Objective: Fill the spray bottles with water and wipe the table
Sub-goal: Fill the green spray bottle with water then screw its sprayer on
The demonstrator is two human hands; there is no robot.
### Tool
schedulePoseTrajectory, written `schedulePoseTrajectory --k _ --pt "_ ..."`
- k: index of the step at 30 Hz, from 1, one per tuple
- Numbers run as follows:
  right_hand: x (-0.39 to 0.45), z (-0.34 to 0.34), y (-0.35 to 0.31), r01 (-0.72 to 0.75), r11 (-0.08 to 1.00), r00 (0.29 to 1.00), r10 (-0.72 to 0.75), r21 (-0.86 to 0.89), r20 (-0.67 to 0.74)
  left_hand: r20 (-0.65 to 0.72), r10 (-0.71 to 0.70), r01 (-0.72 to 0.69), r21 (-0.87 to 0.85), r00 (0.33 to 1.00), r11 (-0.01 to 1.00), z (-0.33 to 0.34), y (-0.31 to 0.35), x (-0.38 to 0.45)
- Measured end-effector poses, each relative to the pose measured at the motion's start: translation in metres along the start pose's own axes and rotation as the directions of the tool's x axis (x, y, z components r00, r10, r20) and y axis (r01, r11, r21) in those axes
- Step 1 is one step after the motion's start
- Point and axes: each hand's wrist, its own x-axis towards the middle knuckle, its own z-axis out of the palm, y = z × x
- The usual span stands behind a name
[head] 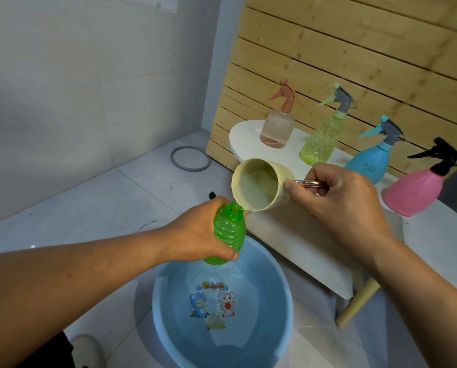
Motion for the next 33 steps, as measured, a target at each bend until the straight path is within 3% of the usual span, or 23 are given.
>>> schedulePoseTrajectory --k 33 --pt "-0.0043 -0.005 -0.0068 0.14 0.988 0.989 -0.142 -0.066 -0.03 -0.006 0.0 0.0 -0.003 1.0 1.0 0.0039 0.0008 -0.0013"
